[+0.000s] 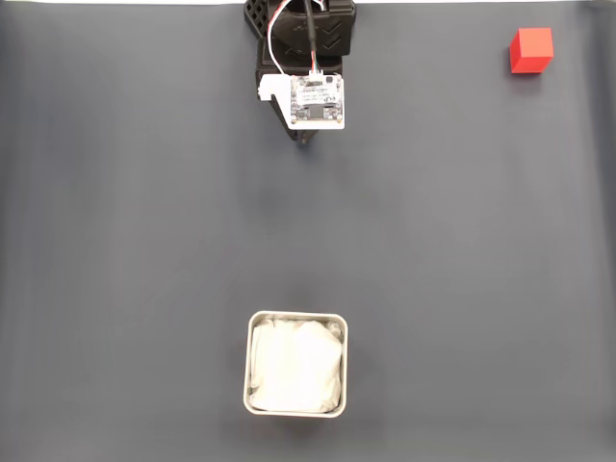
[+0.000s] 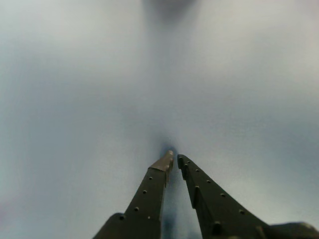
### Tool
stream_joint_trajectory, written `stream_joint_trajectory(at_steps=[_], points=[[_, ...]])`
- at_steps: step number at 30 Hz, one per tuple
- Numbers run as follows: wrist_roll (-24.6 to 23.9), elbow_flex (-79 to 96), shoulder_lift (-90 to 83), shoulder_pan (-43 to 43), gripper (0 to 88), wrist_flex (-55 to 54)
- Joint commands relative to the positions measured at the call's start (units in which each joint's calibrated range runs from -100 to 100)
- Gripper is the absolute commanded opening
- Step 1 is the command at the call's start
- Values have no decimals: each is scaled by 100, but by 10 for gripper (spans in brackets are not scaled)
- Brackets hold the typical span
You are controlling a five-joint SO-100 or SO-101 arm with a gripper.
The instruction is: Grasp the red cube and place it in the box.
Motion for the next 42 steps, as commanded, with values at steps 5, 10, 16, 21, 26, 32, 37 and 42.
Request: stream_joint_trajectory(at_steps=[5,10,16,21,26,32,37,42], points=[[-15,54,0,-52,20,128],[-15,54,0,-52,20,128],[-15,54,0,-38,21,128],[-15,54,0,-31,24,128],[-39,54,0,-24,29,128],[49,45,0,-24,2,71],[5,-101,165,55,0,-1011],[-39,-1105,763,40,0,-1979]])
